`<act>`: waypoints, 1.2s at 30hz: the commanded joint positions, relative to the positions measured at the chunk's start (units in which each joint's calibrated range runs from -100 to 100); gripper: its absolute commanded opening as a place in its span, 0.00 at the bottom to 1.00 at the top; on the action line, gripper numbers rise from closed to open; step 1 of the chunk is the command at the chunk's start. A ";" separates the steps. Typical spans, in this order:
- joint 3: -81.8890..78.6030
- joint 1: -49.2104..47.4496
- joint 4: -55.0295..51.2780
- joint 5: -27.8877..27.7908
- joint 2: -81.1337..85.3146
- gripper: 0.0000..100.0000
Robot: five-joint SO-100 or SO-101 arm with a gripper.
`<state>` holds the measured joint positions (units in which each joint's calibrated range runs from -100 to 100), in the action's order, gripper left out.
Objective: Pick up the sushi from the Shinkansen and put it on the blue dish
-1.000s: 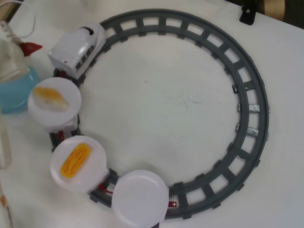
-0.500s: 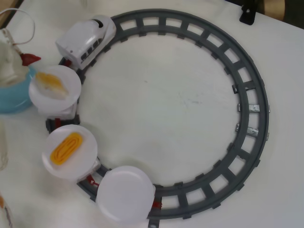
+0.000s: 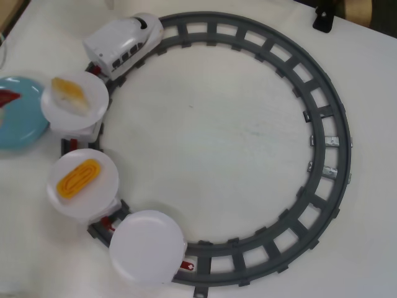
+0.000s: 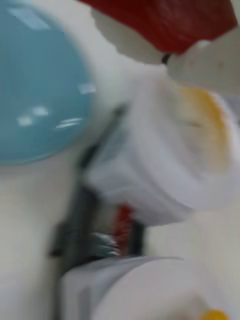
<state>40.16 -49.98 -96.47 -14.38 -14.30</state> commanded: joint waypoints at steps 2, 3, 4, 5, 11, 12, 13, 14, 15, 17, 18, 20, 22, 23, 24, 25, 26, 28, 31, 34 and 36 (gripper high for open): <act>-14.11 -3.89 10.31 0.89 9.86 0.03; -17.89 -4.60 13.54 1.36 11.27 0.03; -22.04 -5.21 16.94 1.62 12.51 0.03; -26.19 -5.65 20.33 1.88 13.76 0.03; -45.48 -6.45 38.68 2.04 15.67 0.03; -47.56 -6.27 40.97 2.04 15.42 0.03; -49.18 -6.18 42.92 2.09 15.09 0.03; -50.26 -6.09 44.45 2.09 14.59 0.03; -51.08 -6.01 45.81 2.09 13.92 0.03; -51.80 -5.57 48.53 2.09 12.02 0.03; -51.80 -5.21 49.55 2.09 10.94 0.03; -51.44 -5.13 51.84 2.09 8.78 0.03; -50.44 -5.13 53.03 2.09 6.71 0.03; -49.81 -5.21 53.20 2.09 5.71 0.03; -49.00 -5.39 53.20 2.09 4.72 0.03; -48.28 -5.57 53.20 2.09 3.72 0.03; -47.65 -5.57 53.20 2.09 2.89 0.03; -46.48 -5.57 52.86 2.09 1.56 0.04; -45.57 -5.65 52.61 2.09 1.23 0.05; -45.39 -5.92 53.03 2.09 1.56 0.15; -44.31 -5.92 52.52 1.88 1.23 0.22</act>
<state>-8.33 -56.03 -44.12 -12.62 -13.62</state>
